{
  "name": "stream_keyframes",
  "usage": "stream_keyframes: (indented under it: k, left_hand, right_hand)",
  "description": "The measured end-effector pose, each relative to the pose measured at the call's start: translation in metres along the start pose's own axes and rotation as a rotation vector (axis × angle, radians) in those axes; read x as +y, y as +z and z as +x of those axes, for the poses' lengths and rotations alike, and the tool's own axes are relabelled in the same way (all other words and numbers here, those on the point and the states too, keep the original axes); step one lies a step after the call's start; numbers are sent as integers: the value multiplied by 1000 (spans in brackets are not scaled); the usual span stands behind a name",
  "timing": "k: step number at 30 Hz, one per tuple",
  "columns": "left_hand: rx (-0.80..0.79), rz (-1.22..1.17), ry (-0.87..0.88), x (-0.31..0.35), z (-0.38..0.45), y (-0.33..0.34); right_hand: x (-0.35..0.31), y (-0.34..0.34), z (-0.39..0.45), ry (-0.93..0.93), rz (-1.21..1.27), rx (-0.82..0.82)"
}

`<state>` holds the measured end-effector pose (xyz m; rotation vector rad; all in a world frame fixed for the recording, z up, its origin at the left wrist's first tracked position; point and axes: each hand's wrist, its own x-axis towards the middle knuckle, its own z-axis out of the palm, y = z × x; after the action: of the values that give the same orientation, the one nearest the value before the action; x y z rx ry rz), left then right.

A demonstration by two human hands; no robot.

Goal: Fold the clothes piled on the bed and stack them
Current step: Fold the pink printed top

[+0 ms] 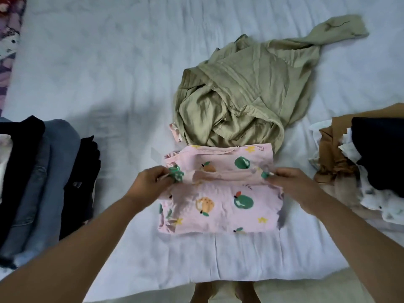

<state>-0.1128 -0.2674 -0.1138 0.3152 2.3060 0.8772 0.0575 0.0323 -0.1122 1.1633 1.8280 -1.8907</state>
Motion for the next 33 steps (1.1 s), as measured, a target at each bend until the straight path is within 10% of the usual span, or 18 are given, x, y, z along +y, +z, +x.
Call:
stream_keyframes:
  k: [6, 9, 14, 23, 33]
  left_hand:
    - [253, 166, -101, 4, 39, 15]
    - [408, 431, 228, -5, 32, 37]
    - [6, 825, 638, -12, 6, 103]
    - [-316, 1040, 271, 2, 16, 129]
    - [6, 662, 341, -64, -31, 61]
  right_hand:
    - [-2, 11, 44, -65, -224, 366]
    - [15, 18, 35, 6, -422, 450]
    - [56, 34, 22, 206, -535, 408]
    - [56, 43, 11, 108, -272, 313]
    - [-26, 154, -24, -275, -554, 140]
